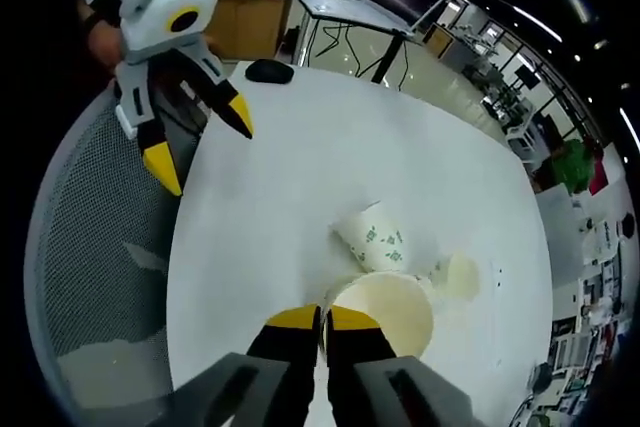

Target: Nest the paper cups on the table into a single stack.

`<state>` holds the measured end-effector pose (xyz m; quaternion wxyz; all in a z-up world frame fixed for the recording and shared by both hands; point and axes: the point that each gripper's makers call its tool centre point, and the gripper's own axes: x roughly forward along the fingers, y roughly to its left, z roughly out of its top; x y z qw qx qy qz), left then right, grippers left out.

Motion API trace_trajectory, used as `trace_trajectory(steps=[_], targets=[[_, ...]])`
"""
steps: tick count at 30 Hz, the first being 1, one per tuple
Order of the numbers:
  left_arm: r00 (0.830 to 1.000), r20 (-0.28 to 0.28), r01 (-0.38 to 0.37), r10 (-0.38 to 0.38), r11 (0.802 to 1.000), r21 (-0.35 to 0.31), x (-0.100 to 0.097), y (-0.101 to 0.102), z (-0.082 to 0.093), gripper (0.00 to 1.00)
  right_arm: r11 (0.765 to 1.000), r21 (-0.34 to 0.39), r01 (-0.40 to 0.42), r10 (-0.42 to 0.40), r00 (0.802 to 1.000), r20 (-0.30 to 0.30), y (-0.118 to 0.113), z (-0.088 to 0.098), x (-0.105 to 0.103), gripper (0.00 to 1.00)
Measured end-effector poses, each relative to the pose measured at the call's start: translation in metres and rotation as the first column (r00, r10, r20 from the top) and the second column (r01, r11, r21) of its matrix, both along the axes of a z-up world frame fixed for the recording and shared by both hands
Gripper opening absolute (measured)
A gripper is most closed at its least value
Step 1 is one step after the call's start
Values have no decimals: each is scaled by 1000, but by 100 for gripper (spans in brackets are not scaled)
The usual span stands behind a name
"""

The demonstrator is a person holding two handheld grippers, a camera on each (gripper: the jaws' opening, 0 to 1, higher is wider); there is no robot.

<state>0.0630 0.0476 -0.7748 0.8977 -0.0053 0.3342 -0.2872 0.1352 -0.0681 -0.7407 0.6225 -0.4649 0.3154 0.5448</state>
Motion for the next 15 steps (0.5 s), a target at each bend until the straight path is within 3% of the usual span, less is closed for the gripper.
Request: trace_trajectory(steps=[15], targets=[[1000, -2, 1, -1, 1000, 2, 0, 0, -3, 58, 1000, 5, 2, -2, 1000, 0, 1, 0, 0, 0]])
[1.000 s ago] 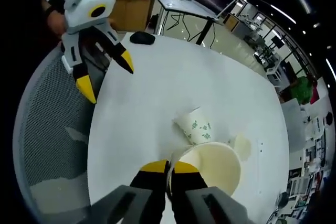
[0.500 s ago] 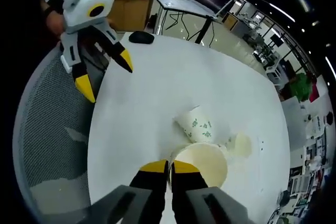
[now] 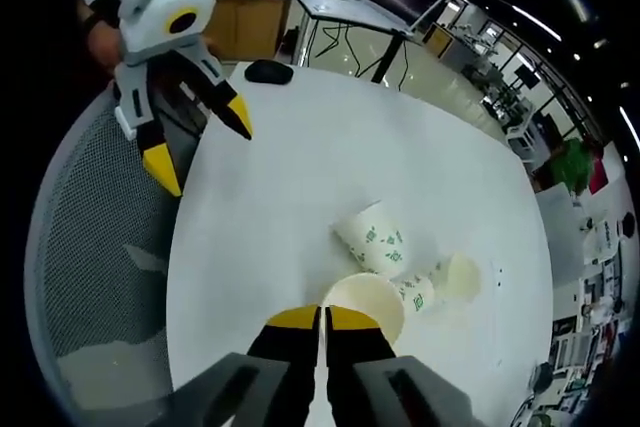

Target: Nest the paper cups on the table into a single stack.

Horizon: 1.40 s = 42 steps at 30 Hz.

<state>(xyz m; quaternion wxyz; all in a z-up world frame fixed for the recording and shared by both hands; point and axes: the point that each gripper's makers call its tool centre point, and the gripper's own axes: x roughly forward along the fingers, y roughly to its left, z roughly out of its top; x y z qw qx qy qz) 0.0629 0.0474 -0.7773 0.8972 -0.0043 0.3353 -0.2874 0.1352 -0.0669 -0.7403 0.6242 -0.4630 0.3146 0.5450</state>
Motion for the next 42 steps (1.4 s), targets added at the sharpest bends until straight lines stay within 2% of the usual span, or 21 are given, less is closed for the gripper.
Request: trace_trajectory(steps=[14, 24, 29, 42], targets=[[1000, -1, 2, -2, 1000, 2, -1, 0, 1, 58, 1000, 3, 7, -7, 1000, -1, 0, 0, 0, 0], [1000, -1, 6, -6, 1000, 2, -2, -2, 2, 58, 998, 24, 52, -52, 998, -24, -2, 2, 3, 5], [1000, -1, 7, -7, 1000, 3, -2, -1, 1, 58, 996, 37, 79, -79, 997, -19, -4, 4, 7, 12], [1000, -2, 12, -12, 1000, 2, -2, -3, 1, 58, 983, 101, 154, -151, 988, -34, -2, 13, 20, 24]])
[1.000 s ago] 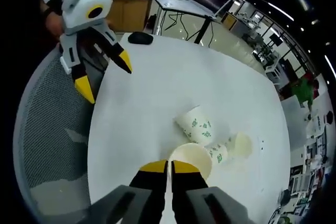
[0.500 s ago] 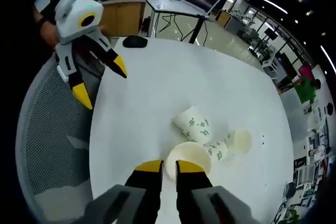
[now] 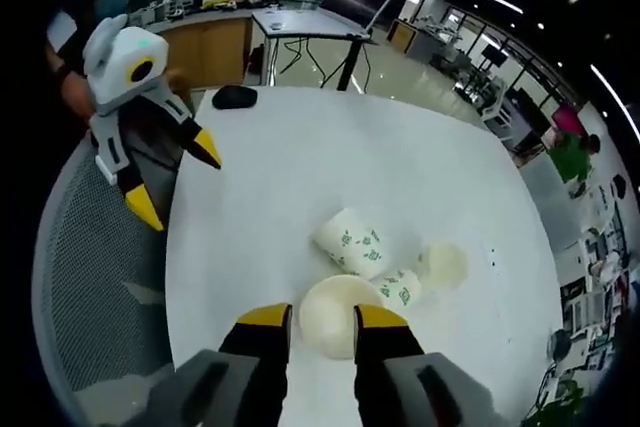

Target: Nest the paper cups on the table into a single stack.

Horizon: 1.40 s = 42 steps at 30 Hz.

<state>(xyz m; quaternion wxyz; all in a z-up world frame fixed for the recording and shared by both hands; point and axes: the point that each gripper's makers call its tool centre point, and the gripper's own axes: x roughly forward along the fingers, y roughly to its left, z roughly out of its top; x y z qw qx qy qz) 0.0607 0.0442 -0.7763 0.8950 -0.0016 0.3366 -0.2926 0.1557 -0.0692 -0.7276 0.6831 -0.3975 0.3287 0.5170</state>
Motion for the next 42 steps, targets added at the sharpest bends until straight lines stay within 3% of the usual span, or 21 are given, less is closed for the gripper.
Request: trace_trajectory(steps=[15, 27, 42], targets=[[1000, 14, -14, 14, 1000, 0, 3, 2, 2, 60, 999, 17, 43, -43, 999, 28, 4, 1, 17, 29], [1000, 17, -21, 21, 1000, -6, 2, 2, 4, 61, 984, 91, 152, -153, 988, -4, 15, 8, 41, 29], [999, 18, -29, 29, 1000, -11, 5, 5, 4, 60, 979, 93, 181, -180, 984, -17, 21, 2, 71, 29]])
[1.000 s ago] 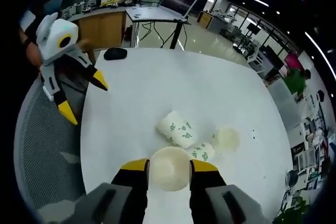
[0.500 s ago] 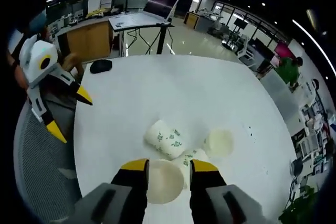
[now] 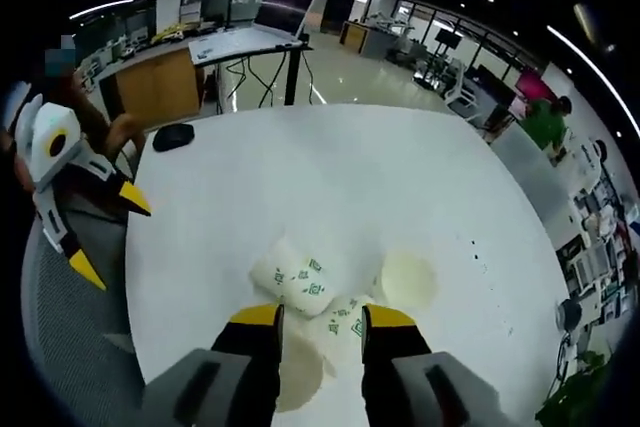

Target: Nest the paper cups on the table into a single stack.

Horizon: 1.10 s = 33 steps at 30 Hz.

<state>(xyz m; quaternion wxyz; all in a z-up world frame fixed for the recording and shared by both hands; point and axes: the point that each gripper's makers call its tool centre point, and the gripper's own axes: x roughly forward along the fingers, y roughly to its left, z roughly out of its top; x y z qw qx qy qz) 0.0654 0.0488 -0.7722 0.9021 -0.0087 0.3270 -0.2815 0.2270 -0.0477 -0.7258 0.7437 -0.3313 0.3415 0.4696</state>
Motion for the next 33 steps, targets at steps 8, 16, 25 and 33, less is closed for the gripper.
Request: trace_trajectory(steps=[8, 16, 25, 33], targets=[[1000, 0, 2, -2, 1000, 3, 0, 1, -2, 60, 998, 27, 56, -55, 998, -30, -2, -3, 16, 29], [1000, 3, 2, -2, 1000, 4, 1, 2, 0, 60, 994, 45, 95, -93, 994, -49, -3, -5, 29, 29], [1000, 1, 1, -1, 1000, 4, 0, 0, -2, 60, 991, 51, 124, -121, 991, -58, 1, -8, 41, 29], [1000, 0, 2, -2, 1000, 4, -2, -1, 2, 60, 989, 53, 140, -136, 988, -77, 1, -12, 49, 29]])
